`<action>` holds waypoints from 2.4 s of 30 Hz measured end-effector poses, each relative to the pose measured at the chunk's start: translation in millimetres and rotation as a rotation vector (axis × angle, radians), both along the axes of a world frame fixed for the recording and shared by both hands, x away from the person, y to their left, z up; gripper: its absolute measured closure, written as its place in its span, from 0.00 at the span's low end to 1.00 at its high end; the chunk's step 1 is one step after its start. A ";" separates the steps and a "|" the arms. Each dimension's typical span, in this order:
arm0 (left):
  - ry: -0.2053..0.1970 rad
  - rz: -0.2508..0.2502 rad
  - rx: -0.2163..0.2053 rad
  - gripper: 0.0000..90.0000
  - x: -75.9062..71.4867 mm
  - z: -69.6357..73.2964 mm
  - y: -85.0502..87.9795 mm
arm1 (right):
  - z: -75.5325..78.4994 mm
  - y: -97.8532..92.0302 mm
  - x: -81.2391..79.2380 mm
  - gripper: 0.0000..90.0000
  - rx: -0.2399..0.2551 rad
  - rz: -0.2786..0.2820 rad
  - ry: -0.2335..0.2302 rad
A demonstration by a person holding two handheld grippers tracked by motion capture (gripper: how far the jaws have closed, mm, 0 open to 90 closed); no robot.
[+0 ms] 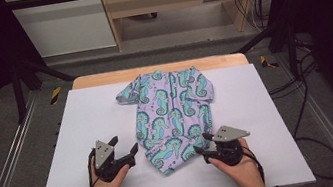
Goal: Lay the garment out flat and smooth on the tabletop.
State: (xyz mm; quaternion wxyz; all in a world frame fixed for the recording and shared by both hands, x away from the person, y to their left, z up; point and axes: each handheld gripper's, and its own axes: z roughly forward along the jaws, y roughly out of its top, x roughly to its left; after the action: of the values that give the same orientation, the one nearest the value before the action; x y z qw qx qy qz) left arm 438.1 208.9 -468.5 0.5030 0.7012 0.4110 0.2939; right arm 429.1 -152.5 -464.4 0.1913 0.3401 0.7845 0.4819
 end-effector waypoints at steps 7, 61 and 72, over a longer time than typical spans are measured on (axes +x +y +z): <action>-0.003 0.046 0.021 0.11 -3.5 -1.9 3.9 | -0.4 28.8 -7.6 0.39 -0.022 0.057 0.009; 0.038 0.057 0.025 0.16 2.7 -6.3 8.5 | 38.6 38.4 -13.2 0.96 -0.084 0.031 0.019; 0.047 0.052 0.029 0.17 2.7 -6.4 7.9 | 54.8 -8.3 -14.8 0.96 -0.113 -0.034 0.006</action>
State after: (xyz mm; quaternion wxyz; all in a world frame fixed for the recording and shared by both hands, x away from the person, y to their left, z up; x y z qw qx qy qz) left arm 440.8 216.7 -475.0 0.4753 0.7042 0.4364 0.2962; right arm 414.4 -160.9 -409.6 0.2160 0.3437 0.8053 0.4322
